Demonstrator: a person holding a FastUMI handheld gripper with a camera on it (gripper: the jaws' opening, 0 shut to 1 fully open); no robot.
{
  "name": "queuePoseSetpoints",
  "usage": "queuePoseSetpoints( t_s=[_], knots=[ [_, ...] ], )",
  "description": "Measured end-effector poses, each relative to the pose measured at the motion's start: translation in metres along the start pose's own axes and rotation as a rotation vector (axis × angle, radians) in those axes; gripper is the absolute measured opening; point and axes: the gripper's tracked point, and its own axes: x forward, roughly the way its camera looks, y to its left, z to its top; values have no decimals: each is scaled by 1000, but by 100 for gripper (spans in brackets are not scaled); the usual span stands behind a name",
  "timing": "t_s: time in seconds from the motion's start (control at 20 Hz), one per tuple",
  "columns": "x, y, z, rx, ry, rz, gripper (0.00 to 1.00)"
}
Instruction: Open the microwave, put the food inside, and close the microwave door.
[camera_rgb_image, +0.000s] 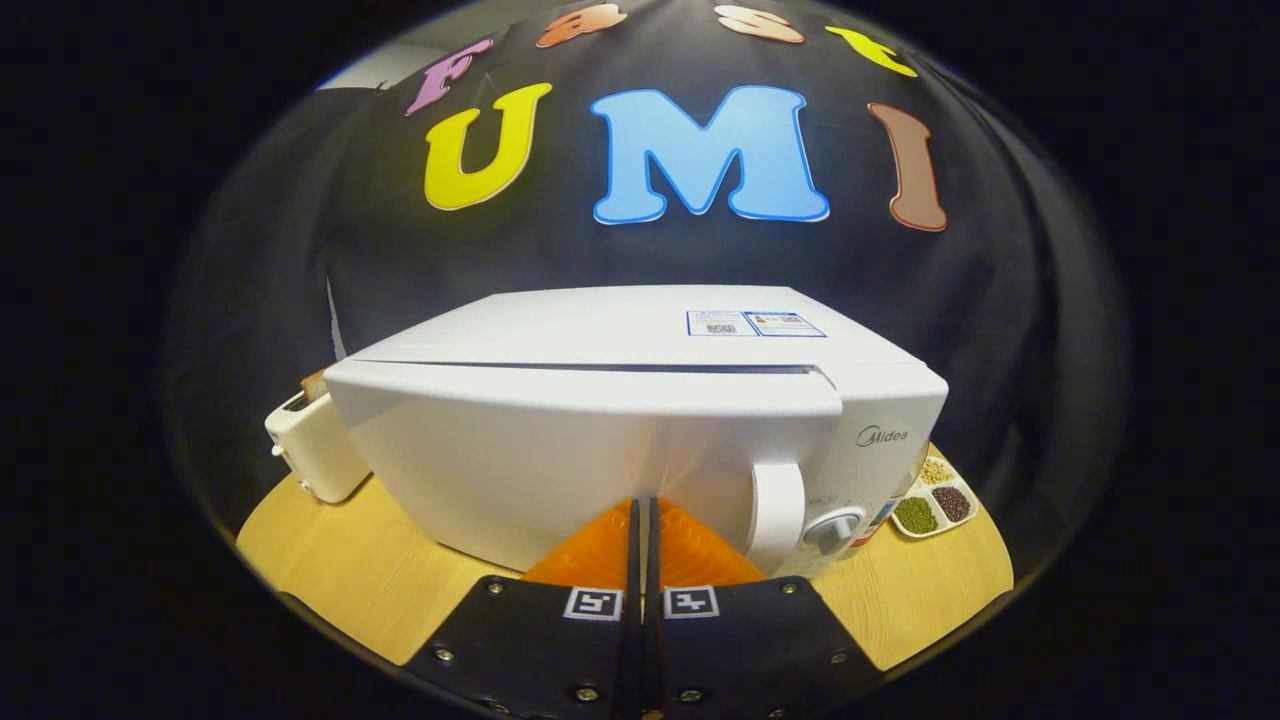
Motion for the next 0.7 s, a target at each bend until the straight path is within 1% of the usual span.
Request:
queuePoseSetpoints(
  t_s=[0.15, 0.2, 0.35, 0.45, 0.5, 0.55, 0.7],
  knots=[
    [3, -2, -2, -55, -16, -17, 1],
    [5, -4, -1, -50, -18, -31, 1],
    [11, -5, 0, -7, -8, -31, 1],
    [10, -5, -2, -31, -10, -37, 1],
    [7, -5, -3, -45, -4, -48, 1],
    [1, -3, -2, -41, -6, -41, 1],
    [-24, 3, 13, -18, -56, -35, 1]
  ],
)
